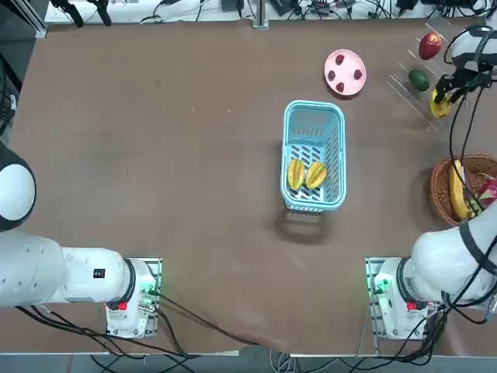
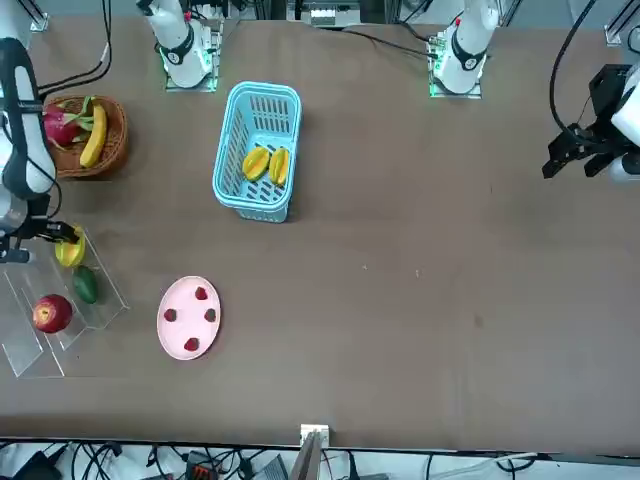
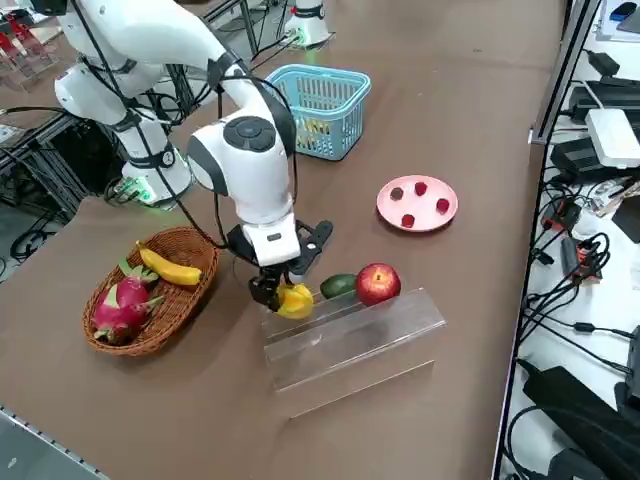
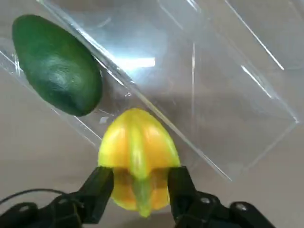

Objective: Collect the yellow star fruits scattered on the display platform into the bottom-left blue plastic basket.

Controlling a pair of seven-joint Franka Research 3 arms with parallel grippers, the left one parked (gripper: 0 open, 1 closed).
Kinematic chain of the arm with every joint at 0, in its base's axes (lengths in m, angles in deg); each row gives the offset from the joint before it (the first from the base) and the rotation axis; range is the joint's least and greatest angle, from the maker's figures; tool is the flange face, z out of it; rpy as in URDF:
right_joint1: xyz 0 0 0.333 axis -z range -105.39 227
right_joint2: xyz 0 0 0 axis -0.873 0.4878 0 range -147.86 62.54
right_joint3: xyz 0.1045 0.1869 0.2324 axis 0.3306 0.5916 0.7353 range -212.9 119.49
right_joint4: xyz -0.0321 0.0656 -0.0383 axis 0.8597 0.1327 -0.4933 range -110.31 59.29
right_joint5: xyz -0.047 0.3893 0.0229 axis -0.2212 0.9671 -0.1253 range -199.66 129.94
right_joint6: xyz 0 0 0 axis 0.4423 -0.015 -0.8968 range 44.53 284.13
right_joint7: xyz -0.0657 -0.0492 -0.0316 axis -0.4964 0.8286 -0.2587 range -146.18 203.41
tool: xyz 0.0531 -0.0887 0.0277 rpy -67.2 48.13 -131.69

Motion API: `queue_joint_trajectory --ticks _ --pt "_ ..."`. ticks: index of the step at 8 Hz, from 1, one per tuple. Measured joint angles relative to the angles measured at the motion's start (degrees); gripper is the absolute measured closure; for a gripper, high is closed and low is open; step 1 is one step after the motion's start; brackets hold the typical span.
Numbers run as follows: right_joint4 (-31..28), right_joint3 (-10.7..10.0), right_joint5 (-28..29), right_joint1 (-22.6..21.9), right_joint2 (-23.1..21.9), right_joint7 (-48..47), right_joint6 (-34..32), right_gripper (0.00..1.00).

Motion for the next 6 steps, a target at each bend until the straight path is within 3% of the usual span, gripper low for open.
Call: queue_joint_trajectory --ticks 2,3,6 --pt "0.3 0.0 0.0 0.0 -0.3 0.0 0.2 0.75" --pt "0.3 0.1 0.0 0.0 -0.3 0.0 0.2 0.8" --pt "1.0 0.2 0.0 0.0 -0.5 0.0 -1.3 0.8"
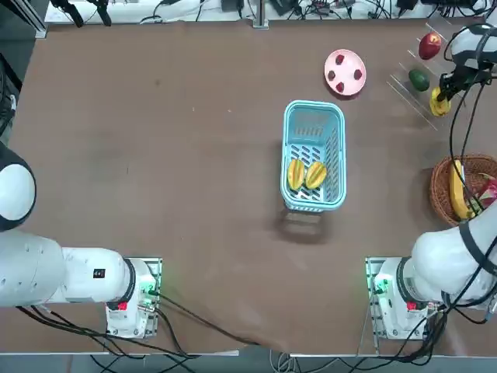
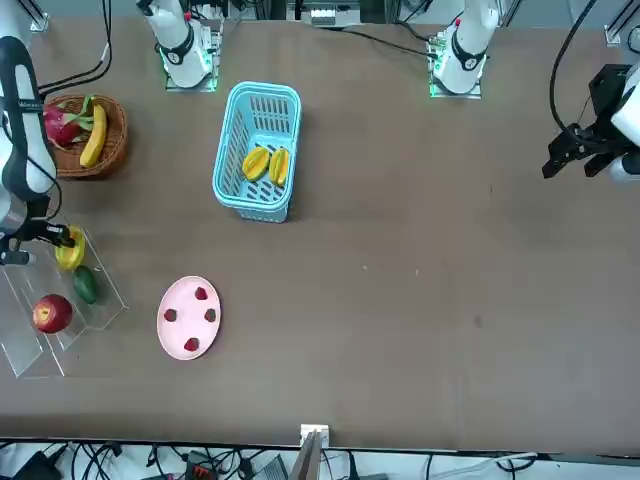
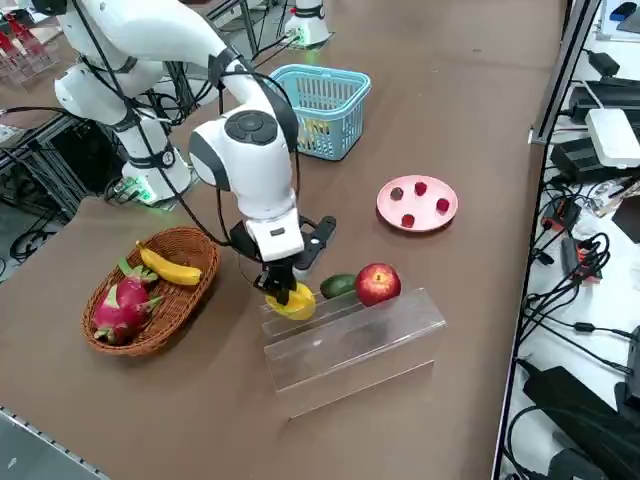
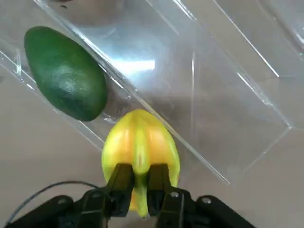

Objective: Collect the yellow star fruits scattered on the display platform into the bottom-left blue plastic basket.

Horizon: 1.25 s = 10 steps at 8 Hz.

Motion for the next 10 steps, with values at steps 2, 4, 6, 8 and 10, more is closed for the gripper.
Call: queue_joint_trajectory --ticks 2,4,6,8,10 --pt "3.3 0.3 0.0 -0.8 -1.8 -0.1 -8.6 0.8" --pt "5.1 0.6 0.0 -4.2 -6.7 -4.3 -20.4 0.8" --pt "5.2 0.9 0.2 -11.0 -12.3 -14.2 -31.1 0.8" --pt "5.1 1.3 3.6 -21.4 -17.1 -31.0 -37.0 0.8" --pt "4.8 1.7 6.4 -33.7 -20.4 -49.0 -38.7 0.8"
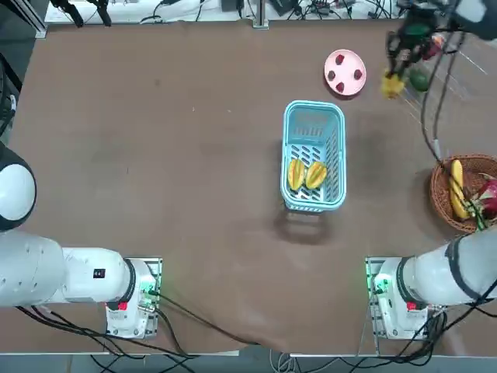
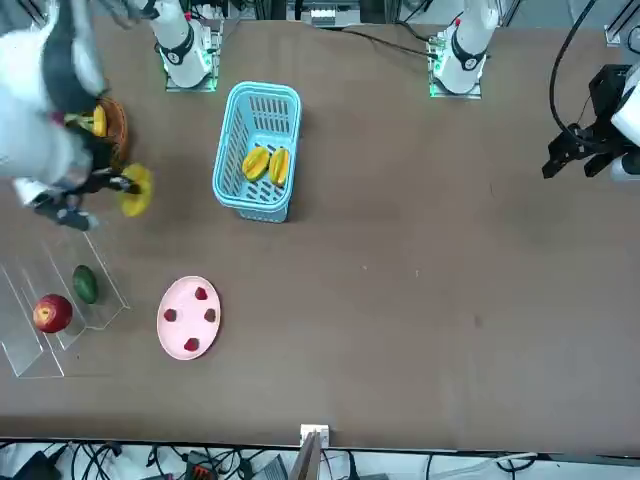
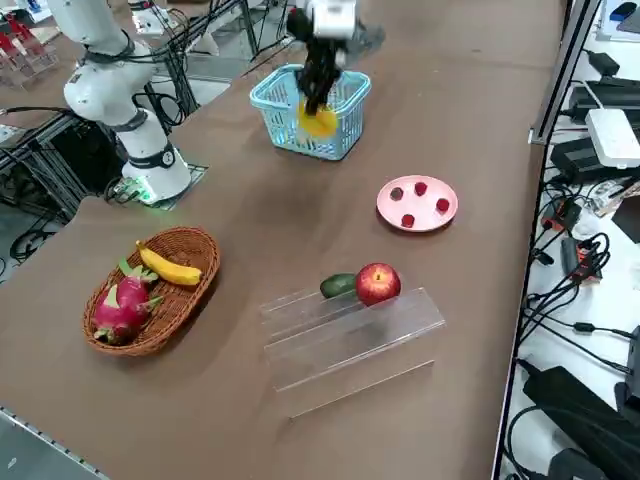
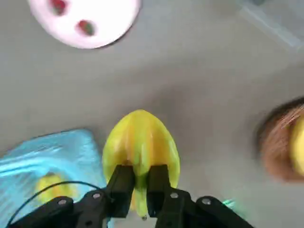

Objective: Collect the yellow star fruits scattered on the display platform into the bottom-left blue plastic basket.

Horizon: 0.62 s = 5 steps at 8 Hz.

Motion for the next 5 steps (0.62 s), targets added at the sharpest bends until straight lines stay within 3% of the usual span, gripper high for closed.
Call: queue_joint_trajectory --ticks 2,5 --pt "-1.0 0.1 3.0 -10.0 -1.7 -12.6 0.8 0.8" --pt "-7.4 0.2 3.5 -23.6 -2.1 -26.9 12.0 0.8"
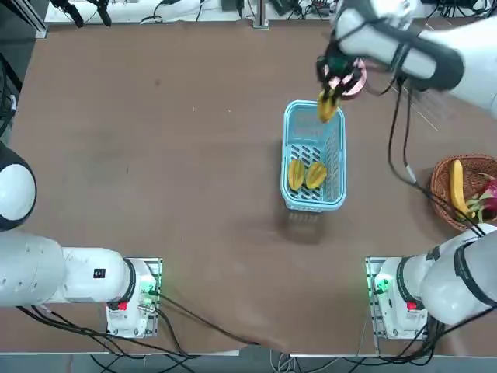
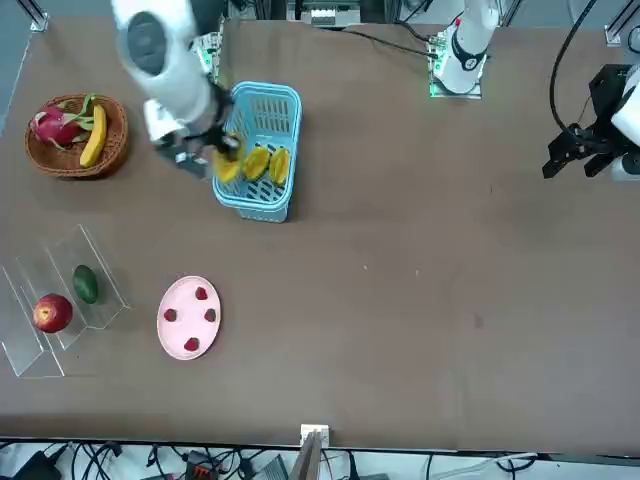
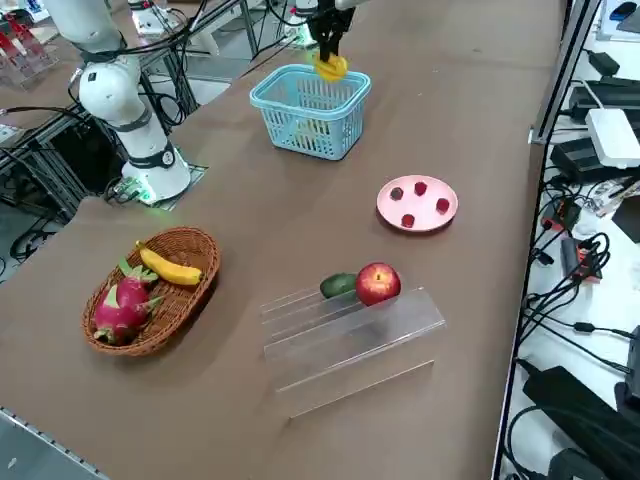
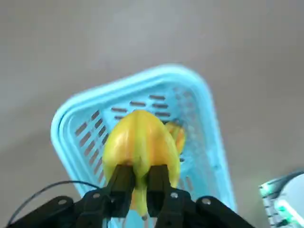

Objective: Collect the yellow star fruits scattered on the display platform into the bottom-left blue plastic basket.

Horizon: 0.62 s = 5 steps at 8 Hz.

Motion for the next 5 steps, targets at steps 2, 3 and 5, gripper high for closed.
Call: queue_joint_trajectory --ticks 2,3,5 --pt "-2.9 -0.1 -0.1 -2.4 -0.1 -1.2 1.2 0.66" --pt "-3.2 -0.7 -0.3 -2.4 -0.4 -1.2 0.1 0.49" --pt "-3.1 -1.6 -1.9 -2.2 -2.4 -0.4 -3.9 0.14"
